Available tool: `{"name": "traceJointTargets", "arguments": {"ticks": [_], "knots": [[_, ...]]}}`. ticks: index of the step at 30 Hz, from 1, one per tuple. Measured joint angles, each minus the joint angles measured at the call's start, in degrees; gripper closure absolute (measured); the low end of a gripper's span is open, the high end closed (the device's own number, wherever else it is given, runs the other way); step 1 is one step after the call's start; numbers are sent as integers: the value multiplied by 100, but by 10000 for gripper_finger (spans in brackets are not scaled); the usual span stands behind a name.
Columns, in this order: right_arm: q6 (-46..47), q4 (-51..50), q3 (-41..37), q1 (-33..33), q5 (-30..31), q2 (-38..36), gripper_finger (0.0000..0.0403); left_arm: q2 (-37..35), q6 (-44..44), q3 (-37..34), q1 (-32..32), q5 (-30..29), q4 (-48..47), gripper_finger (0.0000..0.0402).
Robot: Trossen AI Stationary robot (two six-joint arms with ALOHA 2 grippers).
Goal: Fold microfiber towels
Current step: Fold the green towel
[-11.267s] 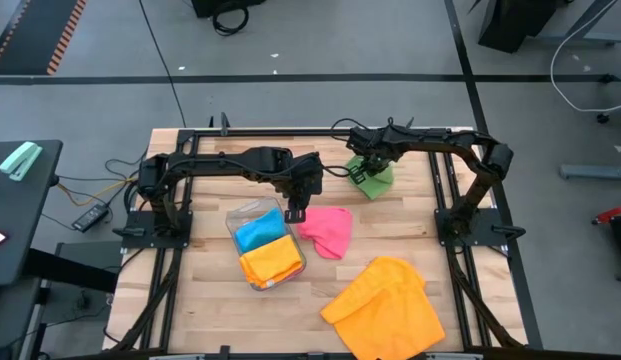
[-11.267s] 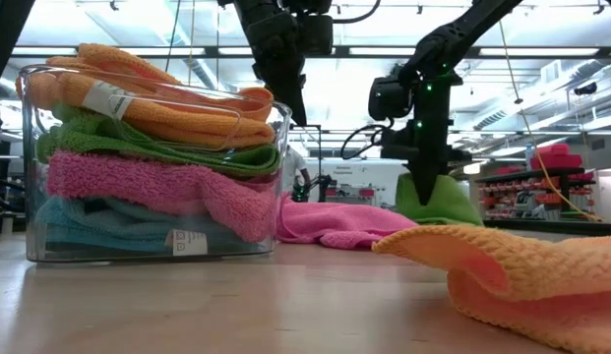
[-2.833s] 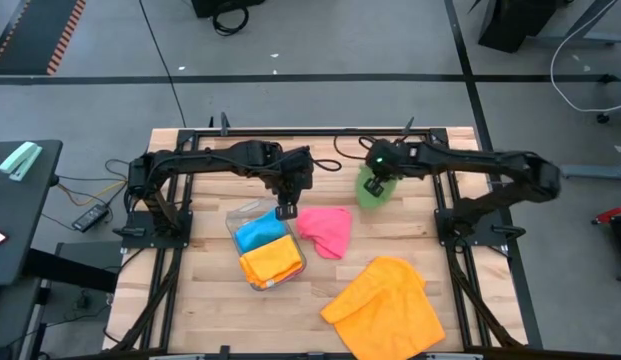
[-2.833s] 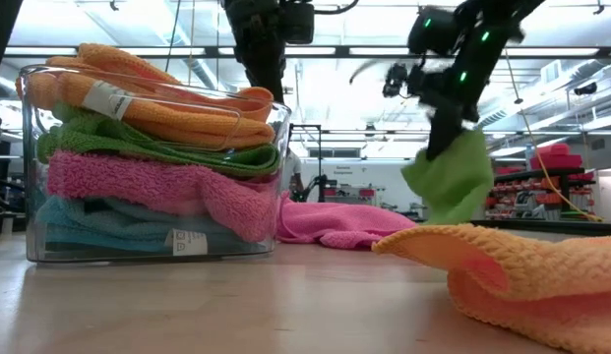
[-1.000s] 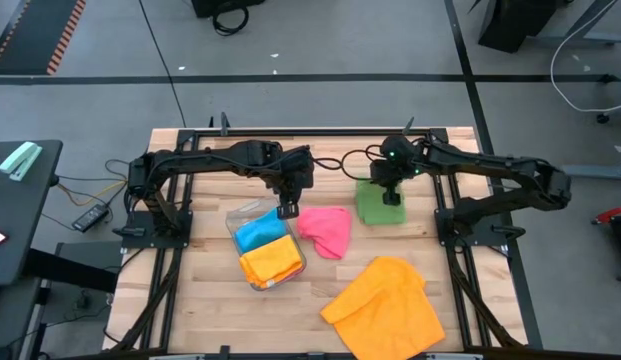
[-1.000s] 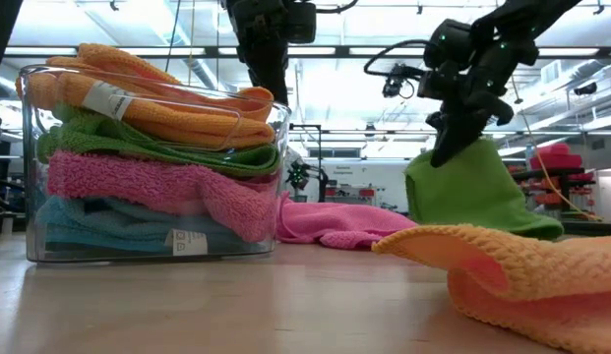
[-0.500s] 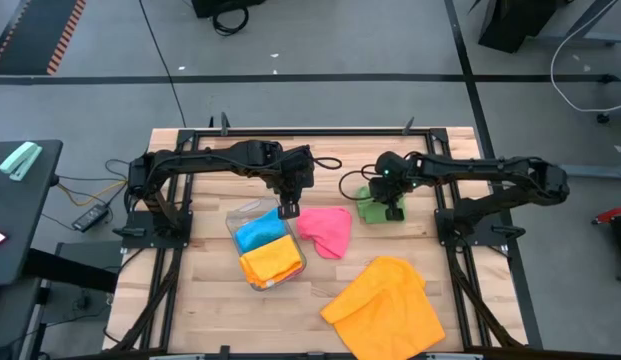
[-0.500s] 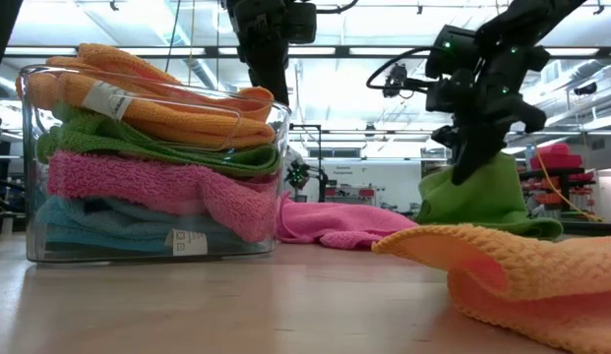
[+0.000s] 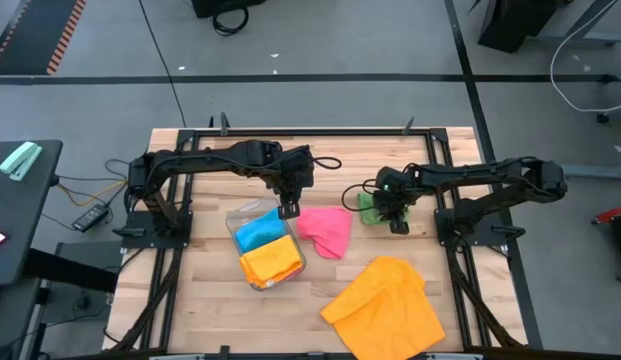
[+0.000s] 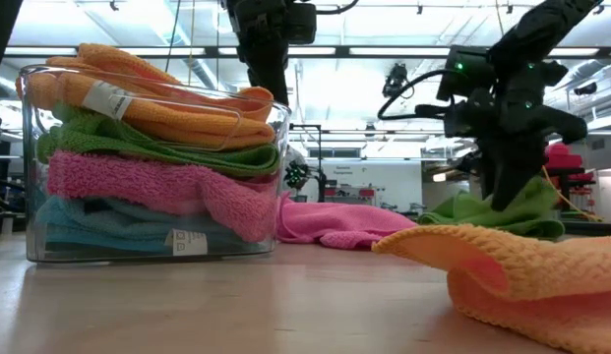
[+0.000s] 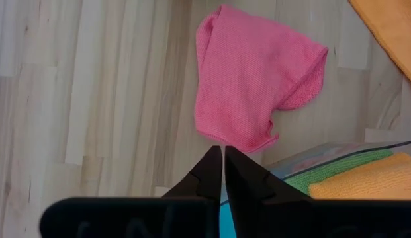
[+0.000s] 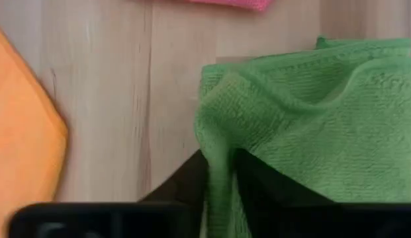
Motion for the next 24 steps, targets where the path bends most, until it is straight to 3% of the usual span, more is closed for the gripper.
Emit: {"name": "traceJointTargets", "arguments": {"ticks": [6, 10, 12, 17, 24], "knots": [[425, -355, 322, -2, -149, -20, 219, 0, 17, 0, 0, 0, -5, 383], [590, -1017, 840, -64, -137, -46, 178, 0, 17, -1, 0, 0, -60, 378], [617, -902, 845, -100, -67, -108, 170, 0, 17, 0, 0, 0, -42, 375], [715, 34, 636, -131, 839, -120, 178, 0, 9, -2, 0, 0, -38, 374], [631, 1197, -174, -83, 942, -65, 191, 0, -45, 0, -12, 1, -70, 384]]}}
